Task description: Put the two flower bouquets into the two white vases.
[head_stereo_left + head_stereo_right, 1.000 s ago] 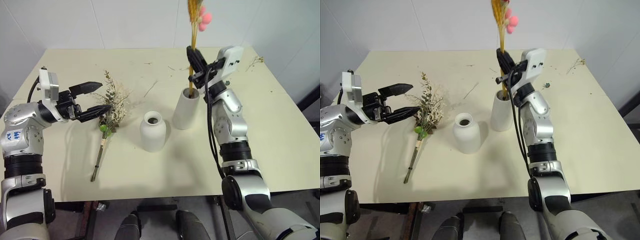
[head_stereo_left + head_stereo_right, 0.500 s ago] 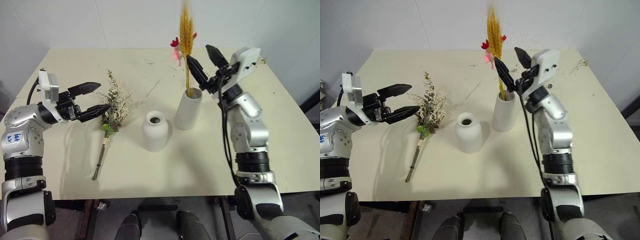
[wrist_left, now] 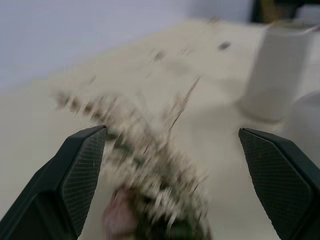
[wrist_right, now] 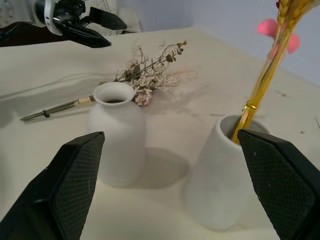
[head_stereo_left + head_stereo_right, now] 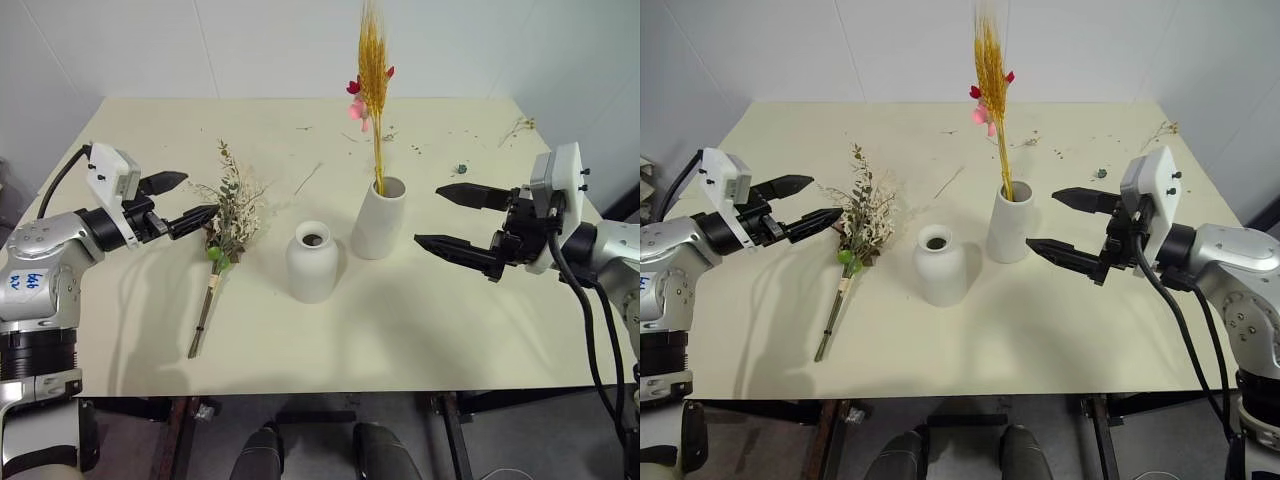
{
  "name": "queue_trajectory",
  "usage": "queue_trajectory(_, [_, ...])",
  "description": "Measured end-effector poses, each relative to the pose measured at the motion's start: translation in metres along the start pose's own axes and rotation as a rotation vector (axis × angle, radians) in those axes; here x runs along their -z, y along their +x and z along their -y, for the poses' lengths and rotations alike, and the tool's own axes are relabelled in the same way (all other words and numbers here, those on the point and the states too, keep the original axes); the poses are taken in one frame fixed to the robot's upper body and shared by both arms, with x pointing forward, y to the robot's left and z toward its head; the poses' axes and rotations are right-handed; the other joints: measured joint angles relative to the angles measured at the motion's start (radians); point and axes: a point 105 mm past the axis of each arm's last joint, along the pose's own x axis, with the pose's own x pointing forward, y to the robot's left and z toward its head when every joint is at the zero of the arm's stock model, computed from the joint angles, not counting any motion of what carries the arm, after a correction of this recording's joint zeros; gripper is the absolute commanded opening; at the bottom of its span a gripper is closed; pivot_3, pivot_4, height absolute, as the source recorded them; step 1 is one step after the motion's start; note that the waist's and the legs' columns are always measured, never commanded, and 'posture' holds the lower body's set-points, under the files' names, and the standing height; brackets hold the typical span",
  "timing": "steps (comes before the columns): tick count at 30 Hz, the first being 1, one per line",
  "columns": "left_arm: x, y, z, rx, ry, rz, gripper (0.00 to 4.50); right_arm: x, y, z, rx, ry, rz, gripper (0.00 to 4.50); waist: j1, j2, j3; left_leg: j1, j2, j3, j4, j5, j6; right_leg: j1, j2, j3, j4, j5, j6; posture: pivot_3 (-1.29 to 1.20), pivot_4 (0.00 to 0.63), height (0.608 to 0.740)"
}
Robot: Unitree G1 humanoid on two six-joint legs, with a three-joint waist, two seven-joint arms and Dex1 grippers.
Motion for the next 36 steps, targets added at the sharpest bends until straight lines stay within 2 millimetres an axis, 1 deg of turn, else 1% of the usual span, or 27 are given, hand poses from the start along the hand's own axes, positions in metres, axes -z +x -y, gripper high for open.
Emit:
queue_trajectory(5, [0.021, -0.006, 0.006, -0.072, -0.032, -0.212, 4.50, 0.001, -0.003, 0.002, 0.017, 0.005, -0.002, 4.49, 0.003, 0.000, 0.000, 0.000, 0.000, 0.000, 0.000, 0.000, 0.000, 0.002, 0.000, 0.000, -0.004, -0.001, -0.002, 0.00, 0.150, 0.740])
queue_trajectory(7, [0.035, -0.008, 0.012, -0.092, -0.054, -0.326, 4.50, 0.006, -0.004, 0.002, 0.021, 0.017, -0.011, 4.49, 0.003, 0.000, 0.000, 0.000, 0.000, 0.000, 0.000, 0.000, 0.000, 0.002, 0.000, 0.000, -0.005, -0.001, -0.003, 0.00, 0.150, 0.740])
queue_trajectory(10, [0.048, -0.011, 0.023, -0.104, -0.089, -0.427, 4.50, 0.012, -0.006, 0.004, 0.030, 0.040, -0.020, 4.49, 0.004, 0.000, 0.000, -0.001, 0.000, 0.000, 0.000, -0.001, 0.000, 0.002, -0.001, 0.000, -0.005, 0.000, -0.001, 0.00, 0.150, 0.740])
queue_trajectory(15, [0.053, -0.011, 0.042, -0.105, -0.124, -0.504, 4.50, 0.014, -0.007, 0.007, 0.039, 0.056, -0.024, 4.49, 0.004, 0.000, 0.000, 0.000, -0.001, 0.000, 0.000, -0.001, 0.000, 0.002, -0.001, 0.000, -0.005, 0.000, -0.001, 0.00, 0.150, 0.740])
queue_trajectory(20, [0.070, -0.014, 0.061, -0.090, -0.222, -0.619, 4.50, 0.013, -0.007, 0.013, 0.043, 0.062, -0.020, 4.49, 0.002, -0.001, 0.000, 0.000, 0.000, 0.000, 0.001, -0.001, 0.000, 0.002, 0.000, 0.000, -0.005, 0.000, -0.001, 0.00, 0.150, 0.740])
queue_trajectory(23, [0.075, -0.014, 0.067, -0.095, -0.252, -0.648, 4.50, 0.009, -0.005, 0.013, 0.030, 0.050, -0.014, 4.49, 0.004, -0.001, 0.000, 0.000, -0.001, 0.000, 0.001, -0.001, 0.000, 0.002, -0.001, 0.000, -0.005, -0.001, -0.002, 0.00, 0.150, 0.740])
queue_trajectory(27, [0.081, -0.009, 0.072, -0.093, -0.258, -0.668, 4.50, 0.014, -0.002, 0.014, 0.028, 0.062, -0.031, 4.49, 0.005, -0.001, 0.000, -0.001, -0.001, 0.000, 0.002, -0.001, 0.000, 0.002, -0.001, 0.000, -0.005, -0.001, -0.002, 0.00, 0.150, 0.740])
queue_trajectory(30, [0.085, -0.005, 0.073, -0.094, -0.267, -0.677, 3.94, 0.014, -0.001, 0.014, 0.025, 0.060, -0.031, 4.50, 0.005, -0.001, 0.000, -0.001, -0.001, 0.000, 0.002, -0.001, 0.000, 0.002, -0.001, 0.000, -0.005, -0.001, -0.002, 0.00, 0.150, 0.740])
queue_trajectory(36, [0.089, 0.003, 0.062, -0.143, -0.232, -0.647, 2.11, 0.011, -0.001, 0.015, 0.028, 0.052, -0.026, 4.50, 0.005, -0.001, 0.000, 0.000, -0.001, 0.000, 0.004, -0.001, 0.000, 0.004, -0.001, 0.000, -0.005, -0.003, -0.007, 0.00, 0.150, 0.740])
